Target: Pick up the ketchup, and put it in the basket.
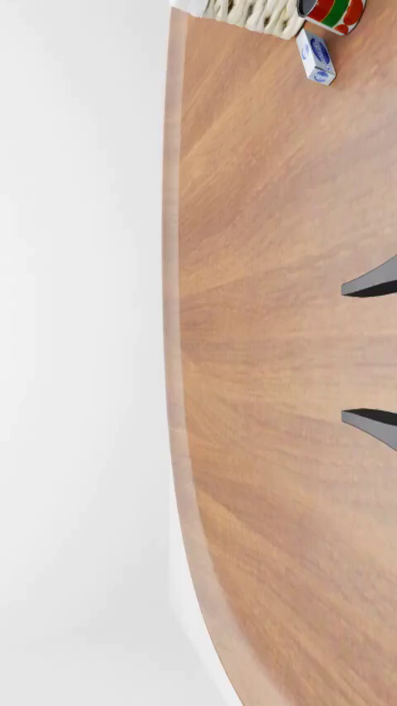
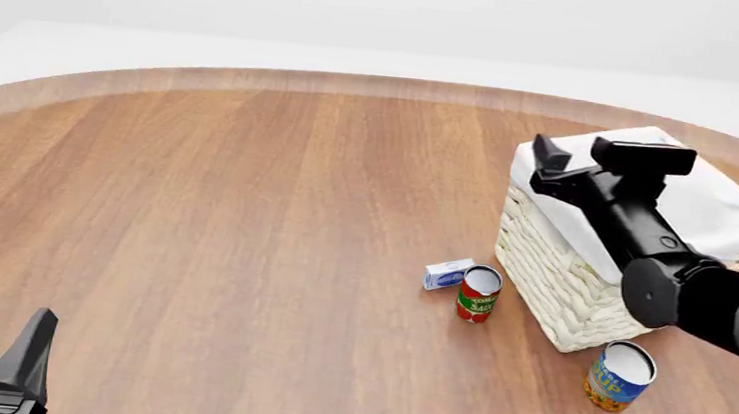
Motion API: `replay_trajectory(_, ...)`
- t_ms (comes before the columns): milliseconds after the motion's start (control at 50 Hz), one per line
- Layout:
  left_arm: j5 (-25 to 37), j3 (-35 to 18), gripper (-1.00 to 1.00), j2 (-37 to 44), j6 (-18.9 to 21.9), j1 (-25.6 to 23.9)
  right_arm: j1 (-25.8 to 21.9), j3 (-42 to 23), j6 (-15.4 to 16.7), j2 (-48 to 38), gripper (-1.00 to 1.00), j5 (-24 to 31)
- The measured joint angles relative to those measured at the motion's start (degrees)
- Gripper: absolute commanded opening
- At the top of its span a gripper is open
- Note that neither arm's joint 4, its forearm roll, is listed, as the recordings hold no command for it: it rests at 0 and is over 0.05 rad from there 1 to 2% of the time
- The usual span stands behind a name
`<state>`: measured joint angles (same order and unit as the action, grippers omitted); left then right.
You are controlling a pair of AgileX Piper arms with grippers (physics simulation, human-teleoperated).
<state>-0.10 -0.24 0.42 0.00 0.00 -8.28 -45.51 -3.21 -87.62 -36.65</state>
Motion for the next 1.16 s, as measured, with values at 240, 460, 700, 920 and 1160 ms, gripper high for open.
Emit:
replay_trajectory(240,0.00,0.00,1.00,0.00,0.00,0.00,-1.66,-0.02,0.16,0.12,1.00,-0.32)
replay_trajectory(460,0.00,0.00,1.00,0.00,0.00,0.00,-5.29,-0.86,0.87,-0.26,1.00,-0.64)
replay_trajectory(700,0.00,0.00,1.00,0.00,0.00,0.00,-11.39,-2.32,2.90,-2.01,1.00,-1.16)
replay_trajectory(920,0.00,0.00,1.00,0.00,0.00,0.00,-15.66,-2.16,3.67,-2.50,1.00,-2.49)
replay_trajectory(1160,0.00,0.00,1.00,0.00,0.00,0.00,-21.57,-1.37,4.28,-2.74,1.00,-3.83)
